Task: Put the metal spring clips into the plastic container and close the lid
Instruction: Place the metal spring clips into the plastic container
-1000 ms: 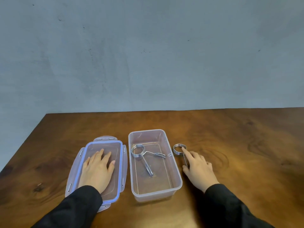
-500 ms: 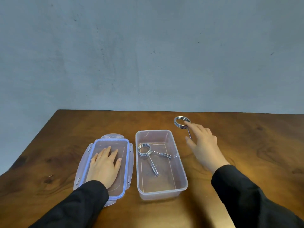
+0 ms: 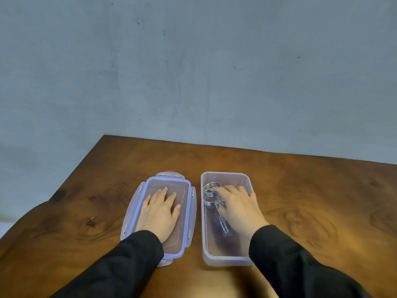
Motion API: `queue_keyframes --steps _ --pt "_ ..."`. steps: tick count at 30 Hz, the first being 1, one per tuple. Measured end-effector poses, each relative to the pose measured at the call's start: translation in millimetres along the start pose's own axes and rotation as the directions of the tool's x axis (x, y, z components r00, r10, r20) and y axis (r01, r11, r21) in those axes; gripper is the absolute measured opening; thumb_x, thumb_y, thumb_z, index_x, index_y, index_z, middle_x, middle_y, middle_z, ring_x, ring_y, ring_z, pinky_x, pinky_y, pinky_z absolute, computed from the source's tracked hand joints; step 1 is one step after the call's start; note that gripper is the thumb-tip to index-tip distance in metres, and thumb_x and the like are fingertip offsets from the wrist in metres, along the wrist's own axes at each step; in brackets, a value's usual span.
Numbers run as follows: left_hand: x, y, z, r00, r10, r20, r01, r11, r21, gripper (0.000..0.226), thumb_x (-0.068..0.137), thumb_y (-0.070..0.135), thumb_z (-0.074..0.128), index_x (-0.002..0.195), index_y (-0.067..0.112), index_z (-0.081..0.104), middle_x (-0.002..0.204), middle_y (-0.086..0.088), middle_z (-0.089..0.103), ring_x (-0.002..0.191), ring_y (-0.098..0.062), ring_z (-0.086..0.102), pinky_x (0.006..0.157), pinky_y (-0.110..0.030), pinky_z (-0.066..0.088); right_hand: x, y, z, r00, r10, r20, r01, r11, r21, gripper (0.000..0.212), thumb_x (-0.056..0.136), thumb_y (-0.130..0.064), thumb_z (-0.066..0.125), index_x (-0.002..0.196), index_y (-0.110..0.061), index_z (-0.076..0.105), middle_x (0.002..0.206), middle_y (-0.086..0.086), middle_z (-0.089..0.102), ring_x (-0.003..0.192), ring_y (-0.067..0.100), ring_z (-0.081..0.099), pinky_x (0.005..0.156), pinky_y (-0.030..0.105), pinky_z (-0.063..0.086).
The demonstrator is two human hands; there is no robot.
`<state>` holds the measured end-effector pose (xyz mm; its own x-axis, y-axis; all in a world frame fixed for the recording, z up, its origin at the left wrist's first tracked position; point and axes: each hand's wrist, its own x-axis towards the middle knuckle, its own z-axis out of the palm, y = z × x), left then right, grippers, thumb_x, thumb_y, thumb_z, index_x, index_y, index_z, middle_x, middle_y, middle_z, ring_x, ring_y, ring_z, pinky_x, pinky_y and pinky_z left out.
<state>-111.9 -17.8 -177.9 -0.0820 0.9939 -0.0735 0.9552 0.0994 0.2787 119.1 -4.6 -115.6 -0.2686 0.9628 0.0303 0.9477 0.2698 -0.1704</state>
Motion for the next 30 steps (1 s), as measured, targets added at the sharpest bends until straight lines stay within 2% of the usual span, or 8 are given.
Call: queue_keyframes --steps 10,22,27,30 --pt "1 -2 1 1.000 0.011 -0.001 -0.011 1.000 -0.008 0.055 0.106 0.052 0.032 0.157 0.032 0.036 0.170 0.003 0.029 0.156 -0.019 0.027 0.129 -0.040 0.012 2 6 21 0.997 0.006 0.076 -0.014 0.994 0.107 0.053 0.100 -0.035 0.054 0.149 -0.040 0.035 0.154 -0.010 0.044 0.141 0.021 0.037 0.114 0.046 0.032" --pt "0 -2 -1 1.000 0.000 0.007 0.000 1.000 -0.019 0.055 0.106 0.053 0.032 0.157 0.033 0.035 0.169 0.005 0.029 0.156 -0.019 0.027 0.129 -0.039 0.012 -1 1 15 0.996 -0.001 0.092 -0.006 0.997 0.071 0.066 0.098 -0.045 0.056 0.155 -0.035 0.025 0.158 -0.006 0.039 0.145 0.023 0.034 0.119 0.044 0.026" --pt "0 0 -5 0.999 -0.040 0.002 0.040 0.989 -0.144 0.050 0.105 0.052 0.041 0.150 0.031 0.043 0.165 0.006 0.038 0.153 -0.019 0.035 0.129 -0.040 0.019 -1 2 9 0.998 -0.015 0.064 0.010 0.997 0.082 0.067 0.096 -0.047 0.058 0.154 -0.032 0.029 0.156 -0.005 0.042 0.144 0.022 0.037 0.119 0.040 0.027" --pt "-1 4 -12 0.998 -0.052 -0.023 0.048 0.983 -0.175 0.042 0.103 0.051 0.046 0.140 0.030 0.050 0.157 0.006 0.049 0.145 -0.020 0.046 0.127 -0.042 0.029 -6 4 2 1.000 -0.016 0.004 0.015 0.985 0.172 0.061 0.097 -0.044 0.058 0.152 -0.031 0.036 0.156 -0.006 0.044 0.142 0.019 0.040 0.118 0.035 0.030"
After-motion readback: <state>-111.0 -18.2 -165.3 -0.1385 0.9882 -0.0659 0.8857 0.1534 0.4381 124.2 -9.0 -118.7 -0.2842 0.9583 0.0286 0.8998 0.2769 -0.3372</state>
